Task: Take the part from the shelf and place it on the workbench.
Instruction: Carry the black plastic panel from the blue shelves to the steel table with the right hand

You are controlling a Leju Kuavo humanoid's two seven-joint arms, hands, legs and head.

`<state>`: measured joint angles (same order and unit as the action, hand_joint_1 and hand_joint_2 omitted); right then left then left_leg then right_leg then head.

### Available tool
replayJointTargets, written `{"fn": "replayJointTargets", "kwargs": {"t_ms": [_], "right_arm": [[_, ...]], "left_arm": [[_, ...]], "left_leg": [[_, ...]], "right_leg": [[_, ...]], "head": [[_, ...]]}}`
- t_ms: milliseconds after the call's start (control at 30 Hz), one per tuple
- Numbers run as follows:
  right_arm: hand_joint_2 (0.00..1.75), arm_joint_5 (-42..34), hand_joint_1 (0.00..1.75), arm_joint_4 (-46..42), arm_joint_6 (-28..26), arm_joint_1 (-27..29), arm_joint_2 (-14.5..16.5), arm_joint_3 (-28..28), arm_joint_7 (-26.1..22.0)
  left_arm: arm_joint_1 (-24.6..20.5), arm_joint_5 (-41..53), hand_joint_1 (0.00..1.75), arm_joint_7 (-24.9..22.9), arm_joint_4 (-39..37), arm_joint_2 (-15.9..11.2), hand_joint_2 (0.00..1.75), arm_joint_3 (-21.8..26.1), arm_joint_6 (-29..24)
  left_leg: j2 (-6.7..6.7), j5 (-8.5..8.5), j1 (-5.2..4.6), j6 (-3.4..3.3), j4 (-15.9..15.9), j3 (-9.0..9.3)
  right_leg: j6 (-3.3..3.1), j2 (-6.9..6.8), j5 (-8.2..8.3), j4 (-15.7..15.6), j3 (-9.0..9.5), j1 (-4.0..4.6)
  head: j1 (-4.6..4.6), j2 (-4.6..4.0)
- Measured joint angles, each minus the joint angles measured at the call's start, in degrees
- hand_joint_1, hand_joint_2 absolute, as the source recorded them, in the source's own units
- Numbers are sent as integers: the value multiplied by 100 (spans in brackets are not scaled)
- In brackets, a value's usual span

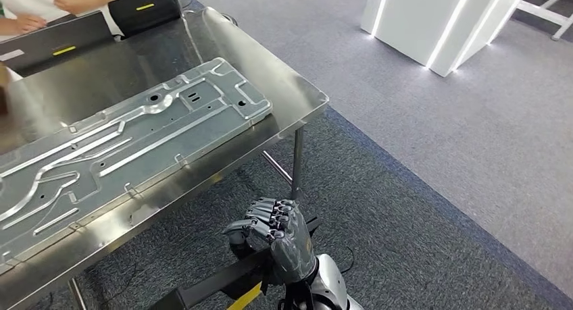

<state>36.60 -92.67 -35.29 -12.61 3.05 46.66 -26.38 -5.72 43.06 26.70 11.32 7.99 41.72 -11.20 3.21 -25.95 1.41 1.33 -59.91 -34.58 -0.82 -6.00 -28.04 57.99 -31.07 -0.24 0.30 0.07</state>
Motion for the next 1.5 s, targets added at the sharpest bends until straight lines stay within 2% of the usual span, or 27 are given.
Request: {"fn": "replayJointTargets", "kwargs": {"t_ms": [33,133,200,267,333,367,400,500,567,633,667,767,833,867,933,1000,1033,1067,1133,1167,1233,1267,1333,1367,1400,1433,1500], "right_arm": [[175,28,175,0,-7,0,1,-4,2],[175,79,175,-1,-35,-3,4,-13,4],[175,99,175,-2,-54,-4,7,-17,4],[175,109,175,-2,-64,2,4,-20,4],[175,111,175,-1,-66,9,1,-22,4],[175,113,175,0,-66,11,1,-22,4],[175,114,175,-1,-66,11,1,-23,4],[175,119,175,-2,-66,8,1,-26,4],[175,126,175,-2,-66,6,1,-28,4],[175,133,175,-2,-66,0,7,-29,4],[175,140,175,-2,-65,-3,15,-30,4],[175,160,175,0,-63,-8,33,-37,4],[175,166,175,2,-64,-6,33,-40,4],[175,167,175,2,-64,-5,33,-42,4],[175,168,175,2,-64,-6,33,-43,4],[175,169,175,1,-63,-8,36,-45,4],[175,171,175,1,-63,-10,38,-46,4],[175,173,175,1,-63,-12,41,-47,4],[175,177,175,-1,-64,-17,46,-48,4],[175,179,175,-1,-64,-21,49,-49,4],[175,180,175,-2,-65,-25,49,-50,3],[175,181,175,-2,-66,-24,48,-50,3],[175,181,175,-1,-64,-19,46,-50,4],[175,181,175,0,-62,-19,45,-50,5],[175,180,175,0,-56,-19,45,-50,7],[175,180,175,0,-49,-20,46,-50,8],[175,180,175,0,-39,-23,46,-50,10]], "left_arm": [[-5,29,0,47,0,2,175,0,75],[5,90,0,127,0,4,175,0,124],[1,103,0,140,0,5,175,0,133],[-20,103,0,140,0,6,175,0,145],[-31,103,0,140,0,7,175,0,155],[-27,103,0,140,0,7,175,0,158],[-24,102,0,140,0,7,175,0,162],[-29,101,0,139,0,18,175,0,174],[-31,100,0,137,0,30,175,0,182],[-18,93,0,134,0,30,175,0,190],[-9,88,0,131,0,29,175,0,193],[-22,83,0,107,0,27,175,0,199],[-37,90,0,95,0,27,175,0,202],[-35,94,0,92,0,26,175,0,202],[-25,100,0,88,0,19,175,0,202],[-33,101,0,88,0,12,175,0,203],[-39,101,0,89,0,10,175,0,203],[-42,101,0,89,0,10,175,0,204],[-36,101,0,88,0,10,175,0,204],[-32,101,0,88,0,10,175,0,204],[-39,101,0,88,0,10,175,1,204],[-48,103,0,89,0,10,175,2,203],[-62,111,0,92,0,10,175,2,202],[-60,115,0,96,0,10,175,2,200],[-53,119,0,99,0,10,175,2,199],[-48,122,0,103,0,10,175,2,197],[-50,129,0,107,0,26,175,2,193]], "left_leg": [[45,6,-14,-42,96,49],[-112,25,-16,-172,93,17],[-226,63,12,-246,119,5],[-352,93,13,-293,126,-28],[-505,112,-4,-315,125,-59],[-589,120,-11,-315,124,-65],[-679,128,-16,-309,124,-66],[-938,165,-17,-255,123,-75],[-1066,199,5,-185,132,-108],[-1163,233,27,-106,161,-137],[-1091,206,17,-78,130,-162],[-541,-249,-18,-29,-578,-489],[-381,-542,-7,11,-1239,-770],[-356,-550,-4,27,-1346,-795],[-273,-292,-1,44,-891,-492],[-34,-66,-16,-4,-166,-76],[42,-23,-28,-49,29,30],[76,-28,-42,-96,88,53],[-46,2,-42,-171,86,34],[-106,20,-31,-204,102,29],[-235,67,3,-277,134,17],[-302,83,2,-302,137,-4],[-454,106,-8,-328,134,-40],[-538,114,-14,-329,133,-49],[-626,121,-19,-323,131,-52],[-716,129,-22,-314,130,-49],[-883,149,-19,-282,127,-56]], "right_leg": [[36,-49,-28,34,1,15],[125,-122,-69,65,29,13],[187,151,-267,292,-55,-27],[218,487,-664,969,-371,-50],[215,573,-897,1631,-702,-50],[200,583,-844,1696,-744,-50],[174,607,-673,1505,-660,-49],[52,965,-118,368,-138,-38],[11,1101,-60,89,-23,-17],[-8,962,-11,26,-4,-19],[-28,891,24,-36,19,-33],[-91,612,101,-163,58,-40],[-102,409,91,-135,33,-17],[-99,315,79,-113,20,-11],[-72,146,39,-59,6,-12],[-16,13,-17,11,2,7],[17,-37,-40,41,3,24],[50,-83,-55,59,6,42],[105,-168,-70,63,23,52],[139,-109,-109,91,24,38],[197,208,-365,420,-102,-2],[217,404,-565,756,-249,-19],[228,559,-883,1495,-609,-27],[222,574,-889,1665,-705,-27],[206,587,-775,1613,-694,-26],[178,625,-563,1330,-573,-23],[93,896,-158,520,-220,-22]], "head": [[1,1],[2,1],[2,0],[2,0],[2,0],[1,0],[2,0],[2,0],[5,0],[7,0],[6,0],[-2,1],[-3,1],[-3,0],[-3,0],[-2,0],[-2,0],[-2,0],[-2,1],[-2,1],[-1,0],[-1,0],[-1,1],[-1,1],[-1,1],[-1,1],[-2,0]]}}
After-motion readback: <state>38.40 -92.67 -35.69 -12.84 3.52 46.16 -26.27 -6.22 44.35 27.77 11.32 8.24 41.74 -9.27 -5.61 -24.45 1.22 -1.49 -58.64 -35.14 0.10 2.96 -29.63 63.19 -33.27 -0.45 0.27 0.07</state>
